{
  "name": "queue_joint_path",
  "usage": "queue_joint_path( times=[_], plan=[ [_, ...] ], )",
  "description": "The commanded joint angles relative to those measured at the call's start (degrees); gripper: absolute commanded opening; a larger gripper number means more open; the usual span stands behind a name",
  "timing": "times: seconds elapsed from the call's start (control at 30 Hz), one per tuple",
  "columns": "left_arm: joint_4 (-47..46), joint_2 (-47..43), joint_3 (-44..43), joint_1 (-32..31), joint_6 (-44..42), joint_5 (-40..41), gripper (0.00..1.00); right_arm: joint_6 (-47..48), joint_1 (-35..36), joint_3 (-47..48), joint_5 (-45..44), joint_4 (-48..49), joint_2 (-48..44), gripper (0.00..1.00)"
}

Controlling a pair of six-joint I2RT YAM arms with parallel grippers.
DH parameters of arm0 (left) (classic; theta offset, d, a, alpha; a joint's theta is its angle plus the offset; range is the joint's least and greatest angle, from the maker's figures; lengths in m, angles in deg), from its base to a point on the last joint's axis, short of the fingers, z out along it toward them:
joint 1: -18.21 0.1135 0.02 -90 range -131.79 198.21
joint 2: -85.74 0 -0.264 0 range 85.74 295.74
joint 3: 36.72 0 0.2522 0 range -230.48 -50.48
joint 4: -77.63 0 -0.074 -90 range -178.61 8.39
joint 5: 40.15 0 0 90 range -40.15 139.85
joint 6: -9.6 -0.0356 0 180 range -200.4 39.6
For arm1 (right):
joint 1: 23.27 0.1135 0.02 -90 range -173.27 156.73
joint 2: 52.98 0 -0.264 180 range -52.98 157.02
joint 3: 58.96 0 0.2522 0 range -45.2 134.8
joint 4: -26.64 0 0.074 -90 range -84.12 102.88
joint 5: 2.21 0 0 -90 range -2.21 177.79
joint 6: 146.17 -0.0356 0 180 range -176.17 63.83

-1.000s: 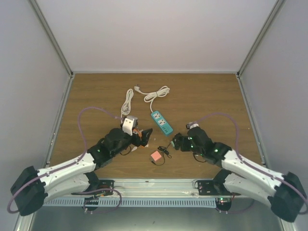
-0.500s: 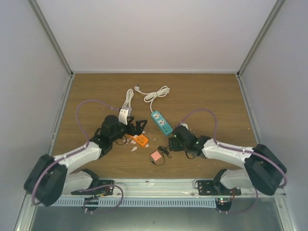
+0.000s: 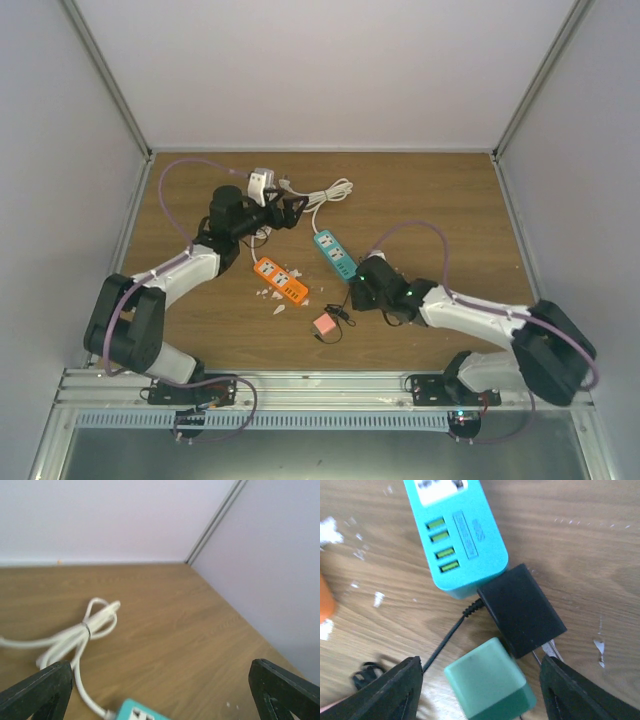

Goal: Insert the plug

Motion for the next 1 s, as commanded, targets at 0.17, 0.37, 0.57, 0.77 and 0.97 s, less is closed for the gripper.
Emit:
queue_joint_path(
  times=[0.17,0.37,0.57,0.77,0.97],
  plan=[
    [10.2,9.3,-25.8,3.4,-5.2,-8.9,0.99,8.6,1.1,0.9,-1.6,-4.1,-16.6,0.83],
    [12.0,5.6,-27.7,3.3,-1.2,-10.7,0.99,7.3,1.1,2.0,2.5,-2.7,-10.0,0.84],
    [-9.9,-6.4,6.4,3.0,1.2,-10.4,0.99,4.0,4.0,-10.3,-3.8,7.3,-16.6,0.84],
    [-4.8,-10.2,11.8,1.7,5.4,-14.7,0.99,-2.1,5.1,-7.2,-8.2,-5.5,-15.8,0.82],
    [-1.0,-22.2,18.3,0.0,4.9,-12.5,0.99,-2.5,7.3,-8.6,-9.4,-2.2,-12.0,0.76]
  ],
)
